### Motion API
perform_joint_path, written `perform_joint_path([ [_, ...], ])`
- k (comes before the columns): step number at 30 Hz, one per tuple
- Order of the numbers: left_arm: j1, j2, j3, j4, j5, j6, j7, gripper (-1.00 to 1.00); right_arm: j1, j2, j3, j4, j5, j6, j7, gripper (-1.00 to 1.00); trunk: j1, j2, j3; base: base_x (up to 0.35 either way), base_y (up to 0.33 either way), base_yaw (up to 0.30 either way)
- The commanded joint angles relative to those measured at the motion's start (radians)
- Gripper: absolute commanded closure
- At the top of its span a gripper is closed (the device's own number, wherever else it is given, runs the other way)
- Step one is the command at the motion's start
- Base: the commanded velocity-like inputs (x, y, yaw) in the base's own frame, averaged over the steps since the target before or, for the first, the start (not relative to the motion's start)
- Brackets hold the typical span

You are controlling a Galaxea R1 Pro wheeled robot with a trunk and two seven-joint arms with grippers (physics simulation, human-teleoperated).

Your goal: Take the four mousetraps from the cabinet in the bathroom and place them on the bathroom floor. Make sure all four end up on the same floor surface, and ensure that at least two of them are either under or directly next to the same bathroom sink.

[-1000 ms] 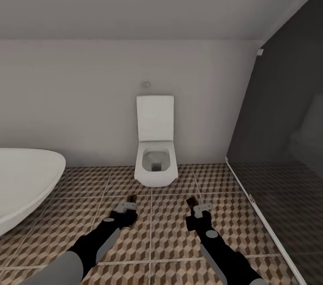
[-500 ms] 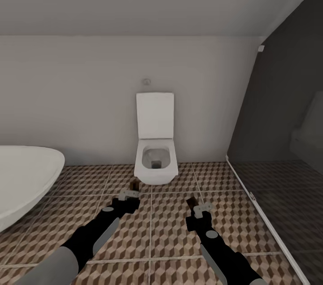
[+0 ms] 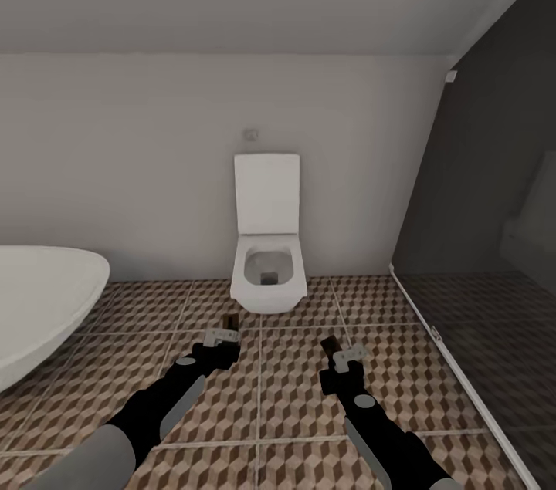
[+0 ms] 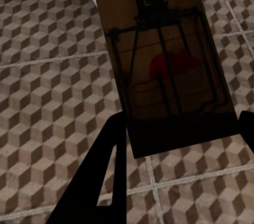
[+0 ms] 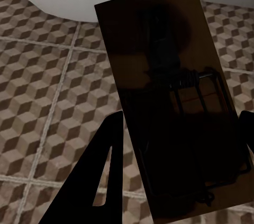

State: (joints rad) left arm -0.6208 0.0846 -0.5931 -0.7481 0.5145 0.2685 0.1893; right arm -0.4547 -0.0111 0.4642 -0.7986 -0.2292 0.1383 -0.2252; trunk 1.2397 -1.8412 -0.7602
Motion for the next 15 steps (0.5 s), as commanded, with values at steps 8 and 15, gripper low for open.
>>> perform_joint_path([
  [8,-0.001,0.001,-0.008,0.001,0.009,0.003,0.010,1.00,-0.001,-0.002,0.006,-0.034,-0.007,0.007,-0.012,1.00,0.031,-0.057,-0.026,0.000,0.000,0.000],
  [15,-0.001,0.001,-0.008,0.002,0.009,0.003,0.010,1.00,-0.001,-0.004,0.007,-0.071,-0.007,0.010,-0.014,1.00,0.058,-0.106,-0.048,0.000,0.000,0.000],
])
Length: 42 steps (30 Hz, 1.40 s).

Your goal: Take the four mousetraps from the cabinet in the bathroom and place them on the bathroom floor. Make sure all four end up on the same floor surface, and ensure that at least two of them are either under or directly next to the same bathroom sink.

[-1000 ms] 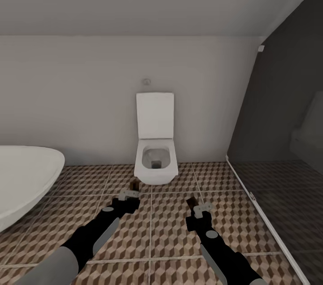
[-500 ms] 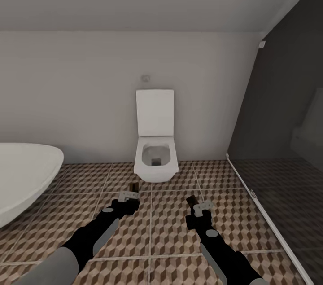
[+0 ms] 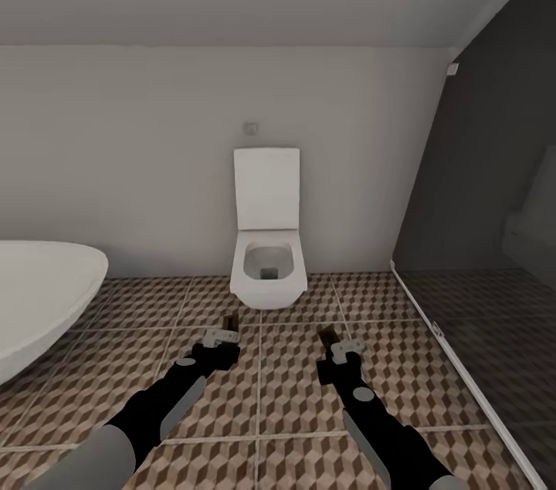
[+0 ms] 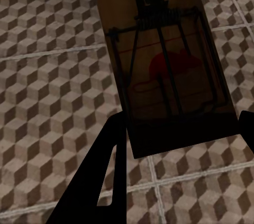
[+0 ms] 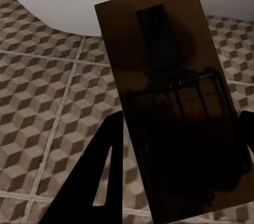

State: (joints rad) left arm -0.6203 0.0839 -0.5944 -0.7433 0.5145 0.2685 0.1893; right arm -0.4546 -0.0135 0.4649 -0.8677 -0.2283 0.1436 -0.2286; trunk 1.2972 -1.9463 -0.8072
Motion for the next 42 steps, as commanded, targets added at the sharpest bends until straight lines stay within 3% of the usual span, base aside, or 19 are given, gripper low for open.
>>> perform_joint_path([
  [1,-0.001,0.001,-0.007,-0.002,0.009,0.003,0.010,1.00,-0.001,-0.002,0.006,-0.007,-0.008,0.005,-0.011,1.00,0.004,-0.008,-0.004,0.000,0.000,0.000],
  [24,-0.001,0.001,-0.007,-0.004,0.008,0.003,0.010,1.00,-0.001,-0.005,0.007,-0.018,-0.008,0.004,-0.011,1.00,0.092,-0.169,-0.076,0.000,0.000,0.000],
  [42,-0.001,0.000,-0.007,-0.003,0.009,0.003,0.009,1.00,-0.001,-0.004,0.008,-0.017,-0.008,0.004,-0.011,1.00,0.092,-0.169,-0.076,0.000,0.000,0.000],
])
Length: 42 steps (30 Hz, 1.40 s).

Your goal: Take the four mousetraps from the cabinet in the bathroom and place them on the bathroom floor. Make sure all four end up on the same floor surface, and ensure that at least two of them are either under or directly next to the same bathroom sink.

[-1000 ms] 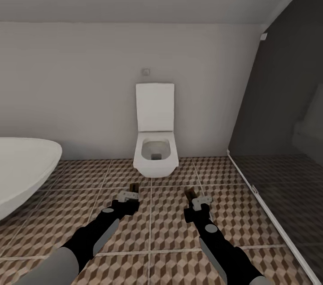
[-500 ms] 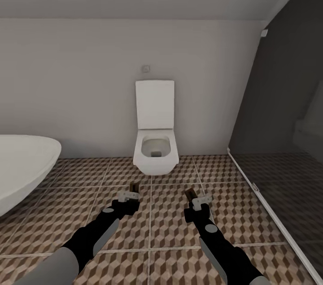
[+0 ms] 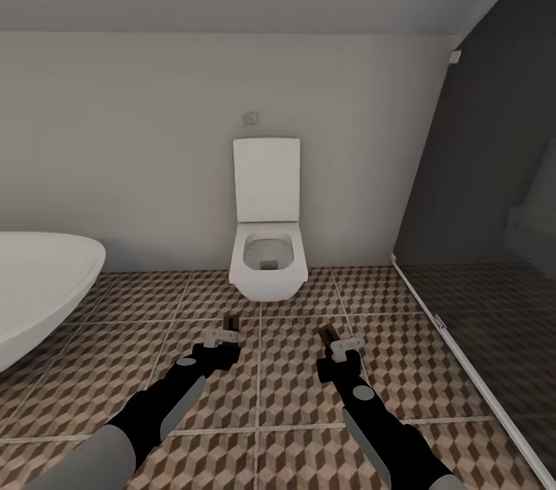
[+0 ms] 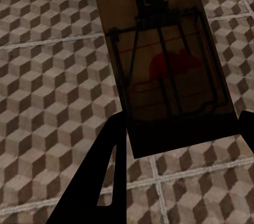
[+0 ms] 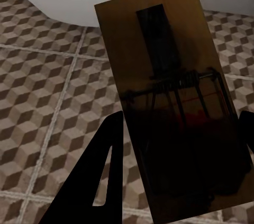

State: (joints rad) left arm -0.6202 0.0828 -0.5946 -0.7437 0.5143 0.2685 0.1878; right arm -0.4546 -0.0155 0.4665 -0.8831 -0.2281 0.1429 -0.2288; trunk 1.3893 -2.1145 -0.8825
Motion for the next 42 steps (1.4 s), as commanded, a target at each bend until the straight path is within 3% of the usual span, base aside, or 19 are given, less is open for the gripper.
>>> perform_joint_path([
  [1,-0.001,0.002,-0.007,-0.003,0.009,0.003,0.010,1.00,-0.001,-0.001,0.006,-0.002,-0.008,0.004,-0.011,1.00,0.000,0.000,-0.001,0.000,0.000,0.000],
  [38,0.000,-0.004,-0.011,0.005,0.009,0.005,0.011,1.00,-0.001,0.002,0.003,0.000,-0.010,0.026,-0.014,1.00,0.000,0.000,-0.001,0.000,0.000,0.000],
  [42,0.000,-0.014,-0.011,0.003,0.009,0.034,0.011,1.00,-0.001,0.003,0.001,-0.006,-0.011,0.031,-0.015,1.00,0.000,0.000,-0.001,0.000,0.000,0.000],
])
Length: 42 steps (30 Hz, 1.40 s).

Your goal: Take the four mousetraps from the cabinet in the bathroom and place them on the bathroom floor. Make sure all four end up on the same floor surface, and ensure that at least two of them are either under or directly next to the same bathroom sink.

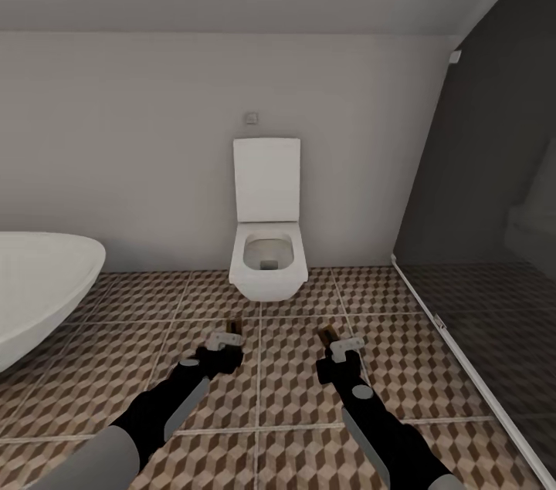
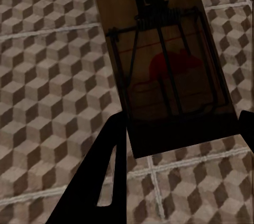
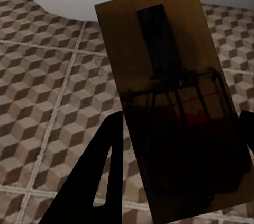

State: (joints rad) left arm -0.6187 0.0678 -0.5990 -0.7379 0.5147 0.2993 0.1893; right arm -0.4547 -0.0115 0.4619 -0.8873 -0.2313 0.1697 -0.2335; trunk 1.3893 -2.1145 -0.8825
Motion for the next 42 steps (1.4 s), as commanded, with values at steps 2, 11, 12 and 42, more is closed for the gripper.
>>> perform_joint_path([
  [2,-0.001,-0.001,-0.006,-0.006,0.008,0.030,0.010,1.00,-0.001,-0.001,0.004,-0.009,-0.008,0.029,-0.010,1.00,0.000,0.000,-0.001,0.000,0.000,0.000],
  [11,-0.001,-0.009,-0.004,-0.011,0.008,0.096,0.010,1.00,-0.001,-0.002,0.003,-0.058,-0.008,0.133,-0.009,1.00,0.000,0.000,-0.001,0.000,0.000,0.000],
  [12,-0.001,-0.009,-0.004,-0.011,0.007,0.096,0.010,1.00,-0.001,-0.002,0.003,-0.059,-0.008,0.134,-0.009,1.00,0.000,0.000,-0.001,0.000,0.000,0.000],
  [42,-0.001,-0.009,-0.005,-0.018,0.008,0.098,0.009,1.00,-0.001,-0.004,0.003,-0.061,-0.008,0.135,-0.009,1.00,0.034,-0.063,-0.029,0.000,0.000,0.000],
])
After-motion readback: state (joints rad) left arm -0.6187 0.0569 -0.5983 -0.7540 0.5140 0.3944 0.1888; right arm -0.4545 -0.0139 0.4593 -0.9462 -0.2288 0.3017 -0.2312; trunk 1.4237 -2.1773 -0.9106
